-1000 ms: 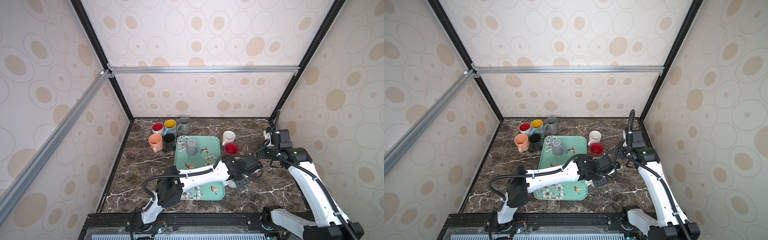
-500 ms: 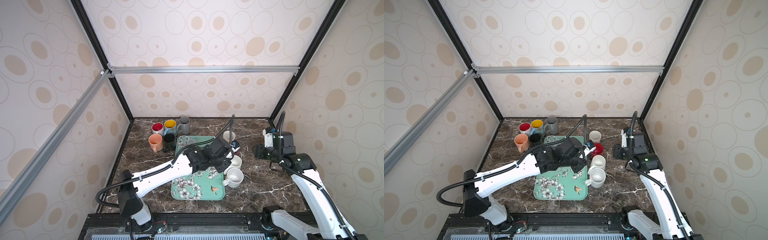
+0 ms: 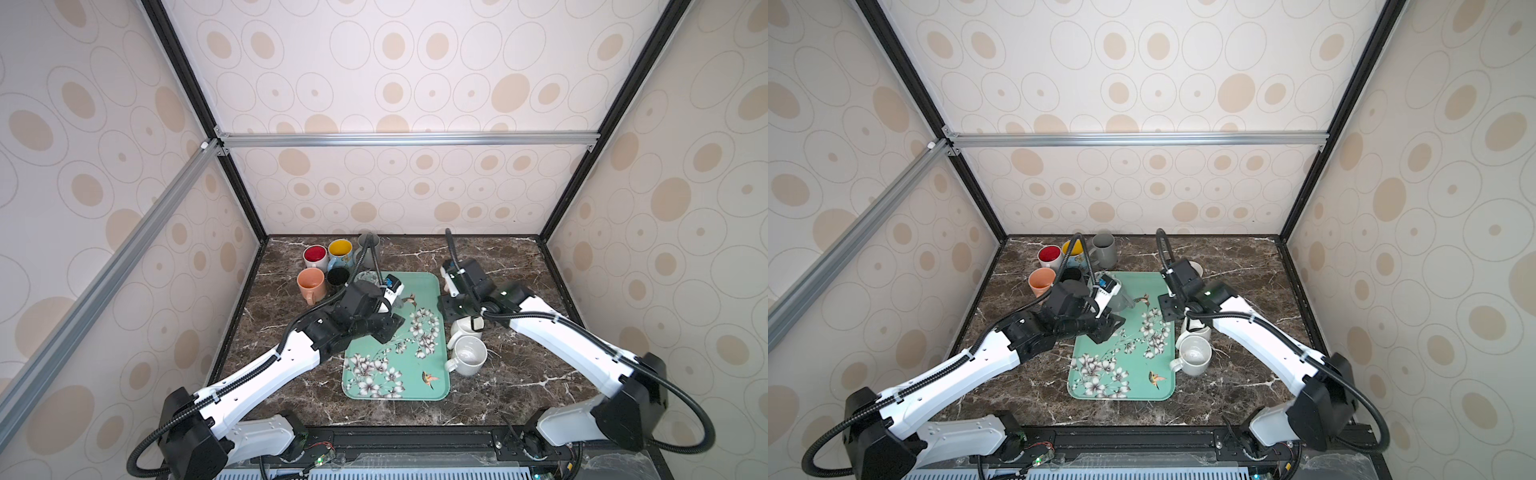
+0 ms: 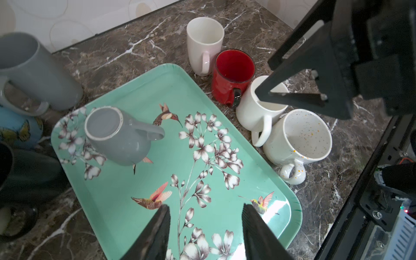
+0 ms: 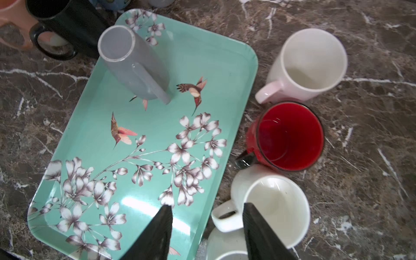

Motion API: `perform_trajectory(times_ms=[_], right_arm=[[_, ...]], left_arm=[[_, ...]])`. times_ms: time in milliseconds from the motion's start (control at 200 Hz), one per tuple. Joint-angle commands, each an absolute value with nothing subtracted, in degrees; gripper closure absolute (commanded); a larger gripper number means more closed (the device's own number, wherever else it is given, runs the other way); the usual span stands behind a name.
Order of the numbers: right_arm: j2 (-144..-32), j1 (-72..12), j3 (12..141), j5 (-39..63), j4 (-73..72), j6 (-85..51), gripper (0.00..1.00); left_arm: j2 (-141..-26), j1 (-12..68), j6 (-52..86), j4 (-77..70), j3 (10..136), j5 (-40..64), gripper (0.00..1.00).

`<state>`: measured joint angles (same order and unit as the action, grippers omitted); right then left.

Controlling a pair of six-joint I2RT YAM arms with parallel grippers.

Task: Turn the mug right side up
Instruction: Pick up the mug from the tray.

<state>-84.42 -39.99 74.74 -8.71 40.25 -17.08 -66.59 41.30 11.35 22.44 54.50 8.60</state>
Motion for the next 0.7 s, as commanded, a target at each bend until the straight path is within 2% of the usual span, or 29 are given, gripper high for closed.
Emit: perform_trajectory(times_ms=[0, 355, 555, 695], right_arm=[[-90.02, -43.09, 79.79, -10.01, 39.26, -16.89, 0.45], [-107.53, -47.6, 91.24, -9.25, 37.92, -12.81, 0.45], [-112.06, -47.77, 93.18, -11.54, 34.03, -10.59, 0.45], [-115.78, -47.64, 96.84, -14.2, 33.96, -7.32, 0.43]], left_arm=[[-63.03, 37.05, 17.49, 18.55, 50.11, 14.02, 0.46], [-58.29, 23.44, 25.72, 12.87, 37.86, 25.01, 0.43], [-57.92, 21.41, 31.11, 4.81, 32.61, 30.75, 0.43], [-58.36, 21.02, 31.04, 4.29, 31.94, 32.23, 0.43]])
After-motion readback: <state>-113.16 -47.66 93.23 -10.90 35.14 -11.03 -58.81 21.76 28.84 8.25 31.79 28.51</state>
